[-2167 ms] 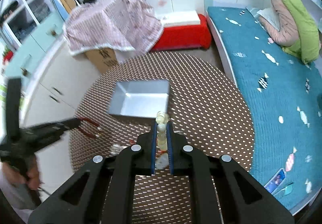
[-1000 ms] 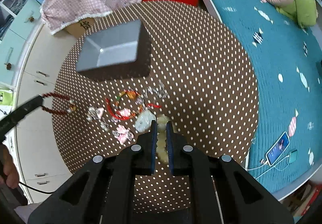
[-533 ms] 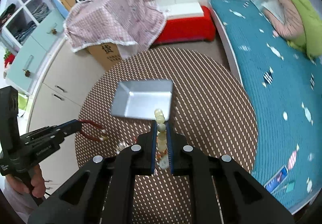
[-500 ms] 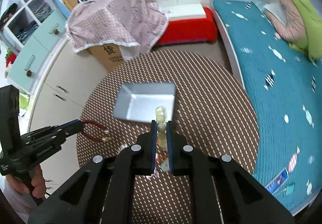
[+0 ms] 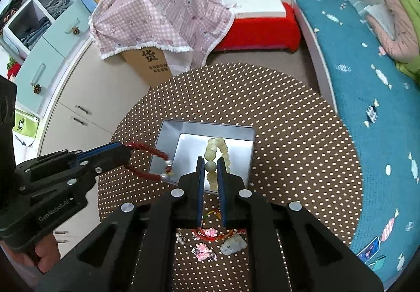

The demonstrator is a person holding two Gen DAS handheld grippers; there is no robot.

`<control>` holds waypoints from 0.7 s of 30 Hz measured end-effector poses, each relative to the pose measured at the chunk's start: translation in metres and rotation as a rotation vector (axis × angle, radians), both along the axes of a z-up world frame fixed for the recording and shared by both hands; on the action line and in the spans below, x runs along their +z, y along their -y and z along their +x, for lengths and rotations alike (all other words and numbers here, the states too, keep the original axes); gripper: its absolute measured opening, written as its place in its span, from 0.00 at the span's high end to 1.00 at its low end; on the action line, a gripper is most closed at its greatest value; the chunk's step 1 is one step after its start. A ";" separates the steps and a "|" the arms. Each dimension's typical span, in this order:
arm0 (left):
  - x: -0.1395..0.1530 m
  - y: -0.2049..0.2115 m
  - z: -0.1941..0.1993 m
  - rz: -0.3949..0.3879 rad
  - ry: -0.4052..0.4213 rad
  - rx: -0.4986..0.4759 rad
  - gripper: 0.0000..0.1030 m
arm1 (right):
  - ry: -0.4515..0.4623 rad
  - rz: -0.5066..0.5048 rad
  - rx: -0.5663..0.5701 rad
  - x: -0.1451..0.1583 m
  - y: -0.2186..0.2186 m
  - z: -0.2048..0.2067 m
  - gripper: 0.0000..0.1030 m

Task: Organize jewelry
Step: 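Lift both bracelets and carry them over the silver tray with both grippers, then open both grippers to drop the bracelets into the silver tray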

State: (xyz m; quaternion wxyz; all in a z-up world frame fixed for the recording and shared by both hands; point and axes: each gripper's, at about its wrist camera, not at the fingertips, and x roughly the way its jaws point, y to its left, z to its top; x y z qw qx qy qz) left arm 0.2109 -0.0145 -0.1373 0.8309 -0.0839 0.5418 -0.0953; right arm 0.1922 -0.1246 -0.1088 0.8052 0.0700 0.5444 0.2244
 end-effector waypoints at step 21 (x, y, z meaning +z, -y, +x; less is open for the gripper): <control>-0.020 -0.013 0.000 0.033 -0.039 0.039 0.64 | -0.033 -0.018 -0.006 -0.008 -0.005 0.008 0.60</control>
